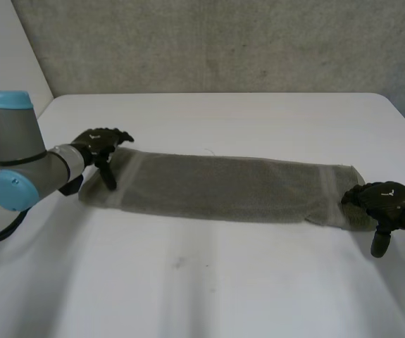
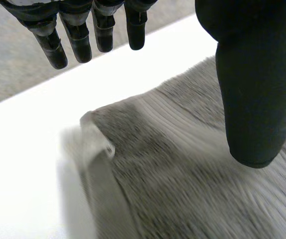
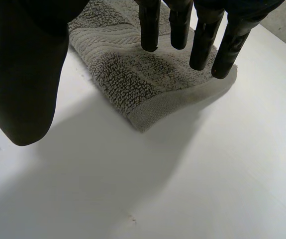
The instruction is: Fold the towel.
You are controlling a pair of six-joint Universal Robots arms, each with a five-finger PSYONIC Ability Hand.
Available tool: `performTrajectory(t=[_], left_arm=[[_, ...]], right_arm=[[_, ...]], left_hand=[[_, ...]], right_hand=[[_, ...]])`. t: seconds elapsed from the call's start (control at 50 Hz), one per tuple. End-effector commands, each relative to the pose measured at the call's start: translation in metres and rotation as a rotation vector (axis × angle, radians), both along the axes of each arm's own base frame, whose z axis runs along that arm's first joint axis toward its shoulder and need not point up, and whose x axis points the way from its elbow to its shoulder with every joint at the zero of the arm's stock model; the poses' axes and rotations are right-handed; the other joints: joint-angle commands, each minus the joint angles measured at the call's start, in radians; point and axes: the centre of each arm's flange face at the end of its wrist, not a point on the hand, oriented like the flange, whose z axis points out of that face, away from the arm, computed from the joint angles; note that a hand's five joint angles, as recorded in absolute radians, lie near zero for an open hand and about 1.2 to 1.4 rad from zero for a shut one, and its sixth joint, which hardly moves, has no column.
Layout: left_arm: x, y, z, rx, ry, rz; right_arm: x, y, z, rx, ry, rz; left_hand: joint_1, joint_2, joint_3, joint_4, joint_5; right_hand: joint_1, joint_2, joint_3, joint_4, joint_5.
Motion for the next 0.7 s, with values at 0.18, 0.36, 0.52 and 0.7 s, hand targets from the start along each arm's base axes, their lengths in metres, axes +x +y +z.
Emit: performTrajectory(t=[0.18, 0.36, 0.52, 0.7], left_arm=[[0.008, 0.03, 0.0, 0.104, 0.081, 0.067], [0.01, 0.047, 0.018, 0.049, 0.095, 0.058], [0.012, 0.062, 0.035, -0.025, 0.113, 0.051], [0.008, 0.076, 0.033, -0.015, 0.14, -0.017]], right_arm=[[0.001, 0.004, 0.001, -0.018, -0.016, 0.0], [0.006, 0.005, 0.0, -0.02, -0.097, 0.002], [0.008, -0.004, -0.002, -0.063, -0.152, -0.006], [0.007, -0.017, -0.016, -0.094, -0.135, -0.002]], left_hand=[[0.001, 0.004, 0.005, 0.002, -0.022], [0.004, 0.007, 0.008, 0.005, -0.019], [0.004, 0.007, 0.008, 0.005, -0.019], [0.004, 0.007, 0.008, 0.005, -0.019]], right_hand=[[0.035, 0.035, 0.034, 0.017, 0.04], [0.135, 0.135, 0.134, 0.117, 0.14], [0.264, 0.264, 0.263, 0.246, 0.269], [0.366, 0.367, 0.366, 0.349, 0.372]])
